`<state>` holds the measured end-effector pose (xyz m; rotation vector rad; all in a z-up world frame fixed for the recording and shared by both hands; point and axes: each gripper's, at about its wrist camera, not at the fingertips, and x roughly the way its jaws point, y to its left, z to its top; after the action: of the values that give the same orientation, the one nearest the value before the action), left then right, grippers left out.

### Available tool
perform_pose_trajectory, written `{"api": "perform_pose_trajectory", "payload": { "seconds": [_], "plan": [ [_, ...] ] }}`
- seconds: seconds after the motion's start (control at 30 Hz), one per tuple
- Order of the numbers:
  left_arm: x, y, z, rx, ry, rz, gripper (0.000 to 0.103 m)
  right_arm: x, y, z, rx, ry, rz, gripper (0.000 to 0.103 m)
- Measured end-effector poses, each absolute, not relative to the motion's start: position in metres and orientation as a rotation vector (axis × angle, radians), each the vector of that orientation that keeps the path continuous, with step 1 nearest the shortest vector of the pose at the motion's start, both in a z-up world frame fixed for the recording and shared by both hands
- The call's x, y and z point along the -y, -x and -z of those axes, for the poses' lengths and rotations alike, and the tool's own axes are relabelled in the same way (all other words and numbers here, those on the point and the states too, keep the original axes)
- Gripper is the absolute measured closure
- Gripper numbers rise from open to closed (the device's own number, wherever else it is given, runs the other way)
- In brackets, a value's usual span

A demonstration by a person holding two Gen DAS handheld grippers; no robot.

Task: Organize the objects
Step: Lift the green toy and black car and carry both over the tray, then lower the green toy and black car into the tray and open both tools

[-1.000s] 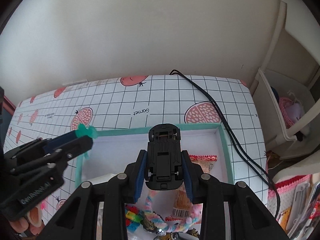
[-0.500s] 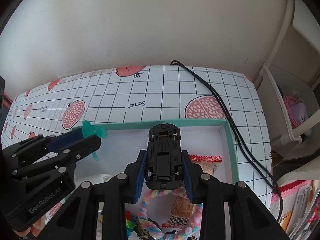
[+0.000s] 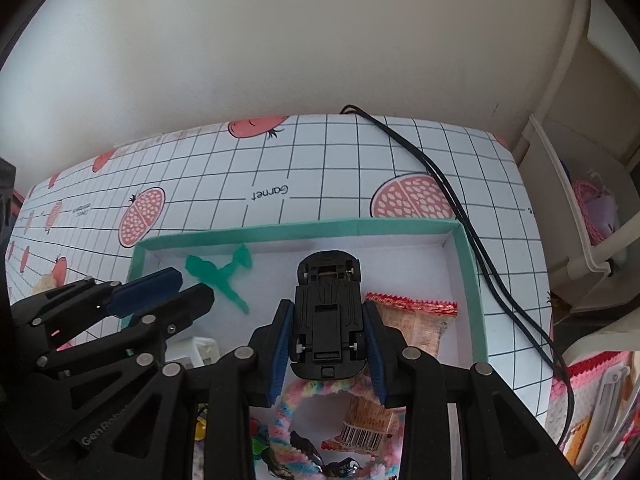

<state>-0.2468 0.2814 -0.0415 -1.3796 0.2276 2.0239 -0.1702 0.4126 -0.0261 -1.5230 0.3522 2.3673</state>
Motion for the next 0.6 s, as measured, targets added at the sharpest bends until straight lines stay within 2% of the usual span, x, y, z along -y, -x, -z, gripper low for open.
{"api": "perform_pose_trajectory", "payload": {
  "seconds": [0.6],
  "plan": [
    [-0.267, 0.252, 0.019, -0.166, 1.393, -2.078, 0.074, -0.414, 0.165, 0.019, -0.372, 1.526, -2.362, 0.066]
  ]
}}
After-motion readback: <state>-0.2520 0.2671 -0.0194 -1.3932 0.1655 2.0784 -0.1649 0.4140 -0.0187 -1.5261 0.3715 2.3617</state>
